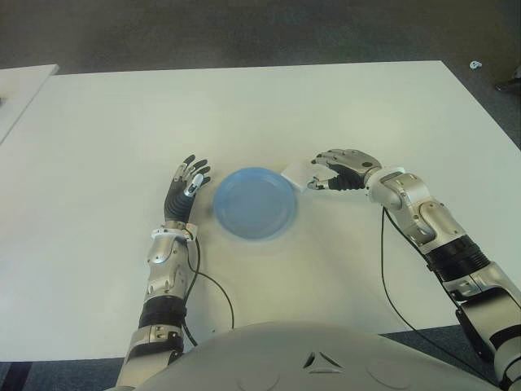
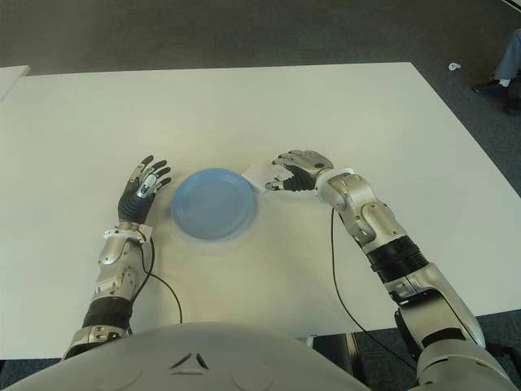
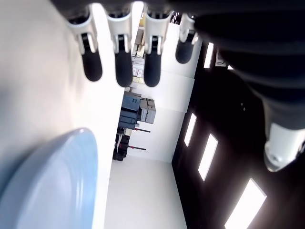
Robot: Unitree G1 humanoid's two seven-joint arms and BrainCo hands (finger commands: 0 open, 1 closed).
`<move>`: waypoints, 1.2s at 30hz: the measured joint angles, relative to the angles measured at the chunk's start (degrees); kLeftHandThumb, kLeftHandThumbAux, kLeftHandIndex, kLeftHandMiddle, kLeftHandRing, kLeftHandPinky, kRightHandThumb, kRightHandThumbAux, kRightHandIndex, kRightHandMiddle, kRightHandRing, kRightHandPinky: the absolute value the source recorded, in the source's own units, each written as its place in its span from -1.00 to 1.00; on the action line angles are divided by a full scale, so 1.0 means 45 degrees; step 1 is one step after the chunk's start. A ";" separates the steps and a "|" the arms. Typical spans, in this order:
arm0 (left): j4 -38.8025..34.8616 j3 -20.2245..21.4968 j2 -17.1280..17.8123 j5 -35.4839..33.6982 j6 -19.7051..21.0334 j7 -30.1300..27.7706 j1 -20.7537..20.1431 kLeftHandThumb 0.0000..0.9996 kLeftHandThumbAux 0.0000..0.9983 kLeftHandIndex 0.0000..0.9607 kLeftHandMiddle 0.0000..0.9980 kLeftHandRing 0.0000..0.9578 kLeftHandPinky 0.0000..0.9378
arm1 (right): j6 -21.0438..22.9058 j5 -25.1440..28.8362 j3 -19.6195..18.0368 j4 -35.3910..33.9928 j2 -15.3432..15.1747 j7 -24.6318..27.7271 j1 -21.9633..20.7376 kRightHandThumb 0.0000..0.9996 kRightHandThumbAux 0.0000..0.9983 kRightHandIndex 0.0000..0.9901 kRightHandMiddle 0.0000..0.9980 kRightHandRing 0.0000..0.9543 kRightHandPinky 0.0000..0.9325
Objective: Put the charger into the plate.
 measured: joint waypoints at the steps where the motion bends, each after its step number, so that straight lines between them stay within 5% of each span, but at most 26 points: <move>1: 0.0007 0.0000 0.0000 -0.0015 0.0004 -0.0001 -0.0004 -1.00 0.10 -0.75 -0.57 -0.55 -0.54 | 0.0061 -0.0018 -0.0031 -0.0093 0.0002 0.0048 0.0022 -0.25 -0.84 -1.00 -1.00 -1.00 -1.00; 19: 0.0232 0.0020 0.0052 -0.0079 -0.0003 -0.0068 -0.0177 -1.00 0.18 -0.76 -0.59 -0.56 -0.55 | 0.1483 -0.0430 -0.0316 -0.1089 0.0549 0.0273 0.0596 -0.31 -0.83 -1.00 -1.00 -1.00 -1.00; 36: 0.0384 -0.0006 0.0052 -0.0058 -0.0232 -0.0068 -0.0210 -1.00 0.17 -0.75 -0.57 -0.55 -0.53 | 0.0259 -0.0306 -0.0402 -0.0846 0.0669 -0.2045 0.1011 -0.49 -0.66 -1.00 -1.00 -1.00 -1.00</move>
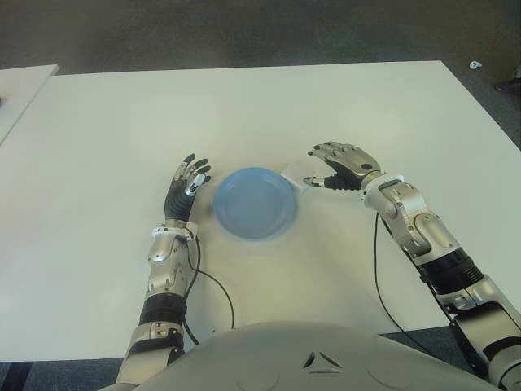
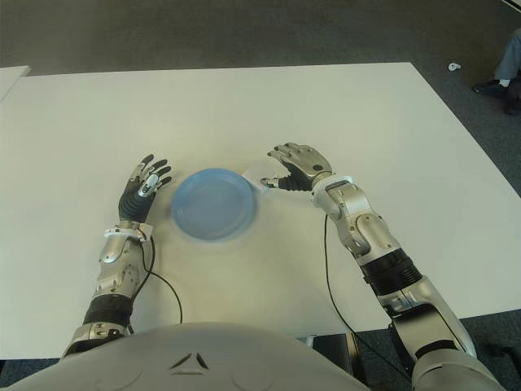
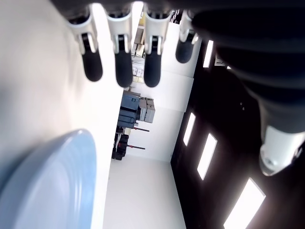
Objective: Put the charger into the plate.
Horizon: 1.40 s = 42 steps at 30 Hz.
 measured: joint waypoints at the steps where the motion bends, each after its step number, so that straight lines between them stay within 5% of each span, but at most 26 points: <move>1: 0.0000 -0.0003 0.0000 0.0001 0.0000 0.0000 0.0000 -1.00 0.16 -0.74 -0.57 -0.54 -0.53 | -0.0137 0.0078 -0.0002 0.0036 -0.0003 -0.0046 0.0017 -0.52 -0.63 -1.00 -1.00 -1.00 -1.00; 16: -0.0001 -0.0010 0.0000 0.0000 0.0023 0.0001 -0.0009 -1.00 0.15 -0.74 -0.58 -0.56 -0.55 | -0.2125 0.1028 0.0007 0.0610 0.0134 -0.0865 0.0471 -0.71 -0.39 -1.00 -1.00 -1.00 -1.00; 42: -0.0074 -0.0005 -0.0028 -0.0081 0.0156 0.0003 0.0000 -1.00 0.15 -0.73 -0.57 -0.55 -0.55 | -0.2416 0.1122 0.0077 0.0302 0.0487 -0.0936 0.1377 -0.71 -0.34 -1.00 -1.00 -1.00 -1.00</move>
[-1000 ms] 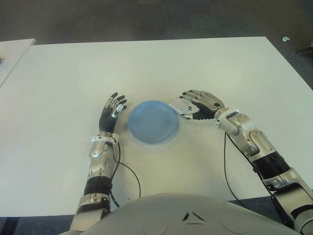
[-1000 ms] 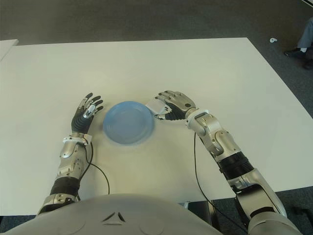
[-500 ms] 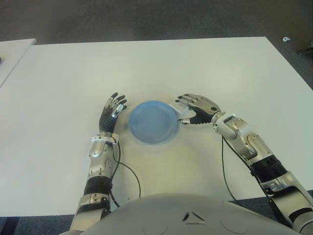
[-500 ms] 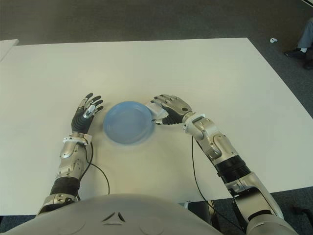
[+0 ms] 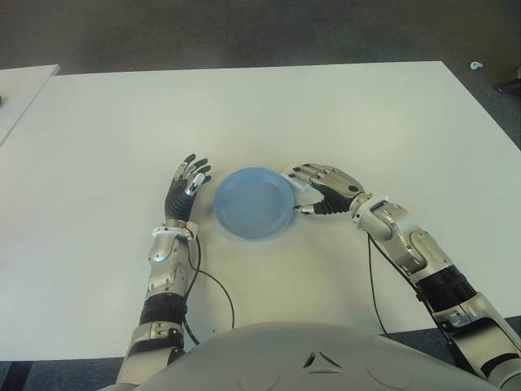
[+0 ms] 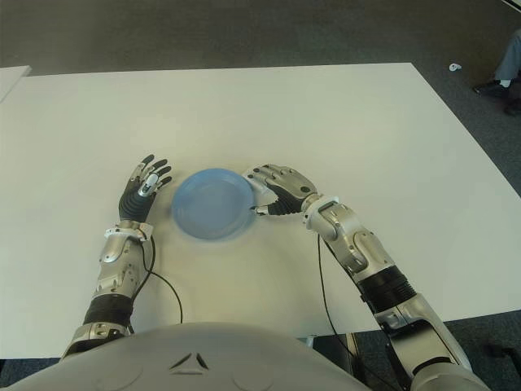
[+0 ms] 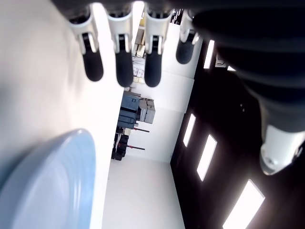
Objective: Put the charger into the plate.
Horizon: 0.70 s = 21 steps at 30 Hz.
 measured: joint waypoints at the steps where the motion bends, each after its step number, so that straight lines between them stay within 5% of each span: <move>1: -0.0008 -0.0001 0.0000 0.0001 0.0006 0.0000 0.0001 -1.00 0.15 -0.73 -0.57 -0.55 -0.55 | 0.0000 -0.0019 0.0013 0.0000 0.0005 0.0000 0.0025 -0.72 -0.34 -1.00 -1.00 -1.00 -1.00; 21: -0.0036 -0.0024 -0.0019 0.0008 0.0019 0.0019 0.0015 -1.00 0.13 -0.74 -0.58 -0.56 -0.55 | -0.0131 -0.0099 0.0025 -0.0022 -0.0034 -0.0032 0.0410 -0.78 -0.29 -1.00 -1.00 -1.00 -1.00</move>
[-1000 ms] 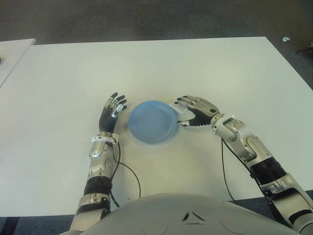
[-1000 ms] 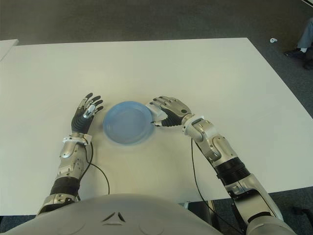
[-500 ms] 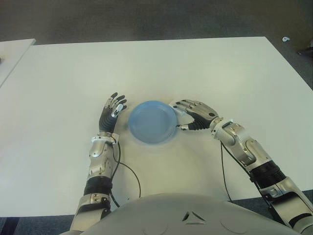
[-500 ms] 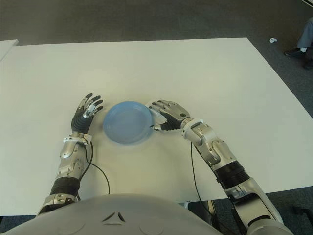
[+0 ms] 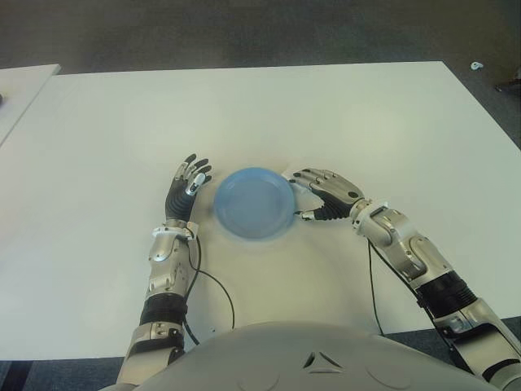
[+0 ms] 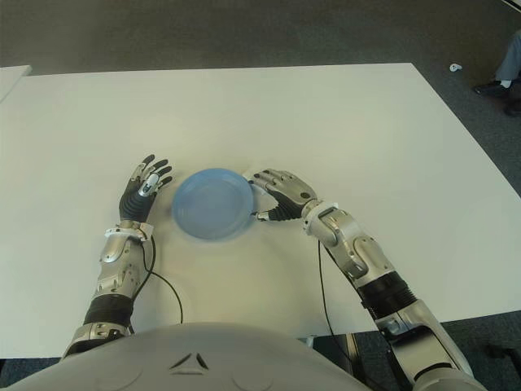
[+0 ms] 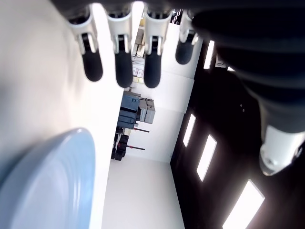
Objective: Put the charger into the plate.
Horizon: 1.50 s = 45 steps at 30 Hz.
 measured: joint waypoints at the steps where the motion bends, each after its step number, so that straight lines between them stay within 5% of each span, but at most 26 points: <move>1: 0.0000 -0.0001 0.0000 0.0001 0.0000 0.0000 0.0001 -1.00 0.13 -0.74 -0.58 -0.56 -0.55 | -0.0021 0.0005 -0.0006 0.0001 -0.0009 -0.0005 0.0020 -0.79 -0.29 -1.00 -1.00 -1.00 -1.00; 45: -0.0409 0.0010 -0.0017 -0.0015 0.0356 0.0000 0.0206 -1.00 0.08 -0.73 -0.56 -0.53 -0.52 | -0.1320 0.0612 -0.0285 0.1043 -0.0356 -0.1082 0.0414 -0.91 -0.27 -1.00 -1.00 -1.00 -1.00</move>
